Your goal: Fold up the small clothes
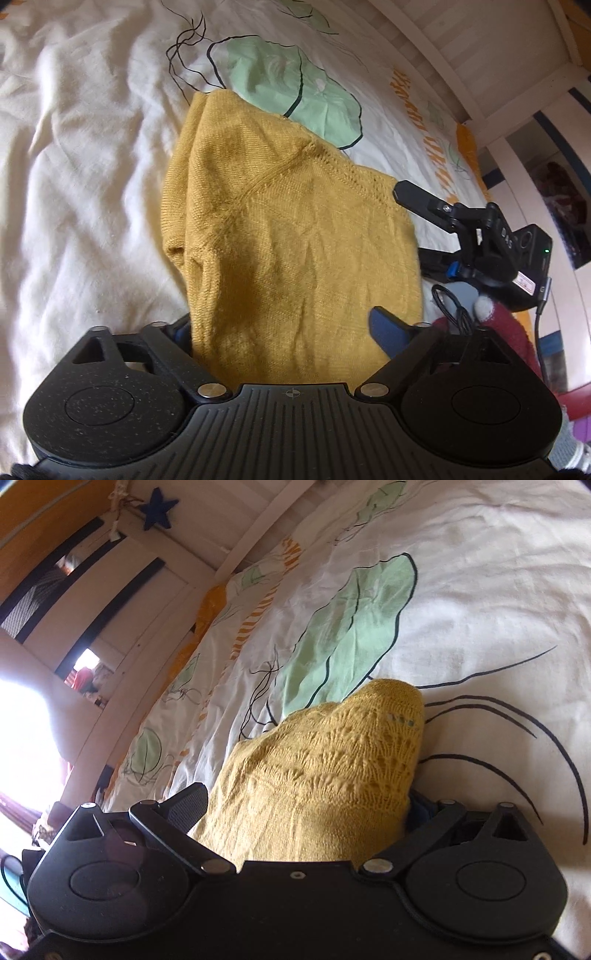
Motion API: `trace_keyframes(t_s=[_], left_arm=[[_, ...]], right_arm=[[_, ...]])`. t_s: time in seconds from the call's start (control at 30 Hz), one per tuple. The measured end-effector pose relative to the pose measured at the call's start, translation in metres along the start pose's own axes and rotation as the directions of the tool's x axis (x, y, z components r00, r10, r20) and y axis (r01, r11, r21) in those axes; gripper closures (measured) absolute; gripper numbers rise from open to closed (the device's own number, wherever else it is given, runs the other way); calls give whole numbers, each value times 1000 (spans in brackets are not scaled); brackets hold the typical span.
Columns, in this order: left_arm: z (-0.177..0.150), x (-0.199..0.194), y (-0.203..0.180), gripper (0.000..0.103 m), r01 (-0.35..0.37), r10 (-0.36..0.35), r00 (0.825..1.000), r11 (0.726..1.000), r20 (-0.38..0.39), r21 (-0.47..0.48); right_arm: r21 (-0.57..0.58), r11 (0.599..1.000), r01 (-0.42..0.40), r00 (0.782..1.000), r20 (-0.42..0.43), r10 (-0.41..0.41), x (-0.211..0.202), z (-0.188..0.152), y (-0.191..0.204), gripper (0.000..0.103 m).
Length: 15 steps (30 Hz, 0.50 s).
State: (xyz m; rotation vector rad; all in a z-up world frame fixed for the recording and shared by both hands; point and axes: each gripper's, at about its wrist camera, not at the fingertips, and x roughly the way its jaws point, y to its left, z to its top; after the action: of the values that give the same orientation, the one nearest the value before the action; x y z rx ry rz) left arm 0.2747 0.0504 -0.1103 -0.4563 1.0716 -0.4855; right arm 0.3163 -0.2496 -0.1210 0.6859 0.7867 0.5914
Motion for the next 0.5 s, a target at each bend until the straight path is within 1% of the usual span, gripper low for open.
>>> trace_keyframes(t_s=[0.03,0.07,0.1,0.13,0.17,0.2,0.23,0.27,0.3,0.4,0.5], left_arm=[[0,-1,1,24,0,0,1000,1000,0,4],[0,-1,1,36,2,-2,1000,1000,1,4],[-1,-2,3,52,8,-8,1000,1000,1,-2],[-1,-2,6,60,16,-16,1000,1000,-5,-16],[0,-1,10,73,27,-27,1000,999,-11,-34],[1,1,16,78,53,-54,998,997,-19,-63],[3,2,21,80,79,-82,996,992,-28,-95],[4,3,24,82,99,-104,994,988,-33,-117],[4,2,25,83,114,-119,992,986,-37,-123],[1,-9,19,84,142,-148,988,983,-41,-112],[-12,-22,14,87,202,-212,976,968,-56,-151]], right_arm=[[-8,1000,-4,1000,-1,4,0,-1,1,0],[-13,1000,-7,1000,-3,7,-1,-1,1,0],[-14,1000,-8,1000,-4,8,-1,0,1,0],[-10,1000,-8,1000,-6,8,-2,0,1,0],[-5,1000,-4,1000,-10,4,-2,1,2,1],[2,1000,18,1000,-15,-18,-2,2,3,12],[7,998,57,998,-26,-57,-1,3,5,42],[8,995,100,994,-38,-100,-1,4,7,60],[13,993,121,992,-40,-121,-2,4,7,63],[58,990,128,992,-25,-127,-14,1,14,64],[51,989,136,991,-12,-135,-32,-8,33,65]])
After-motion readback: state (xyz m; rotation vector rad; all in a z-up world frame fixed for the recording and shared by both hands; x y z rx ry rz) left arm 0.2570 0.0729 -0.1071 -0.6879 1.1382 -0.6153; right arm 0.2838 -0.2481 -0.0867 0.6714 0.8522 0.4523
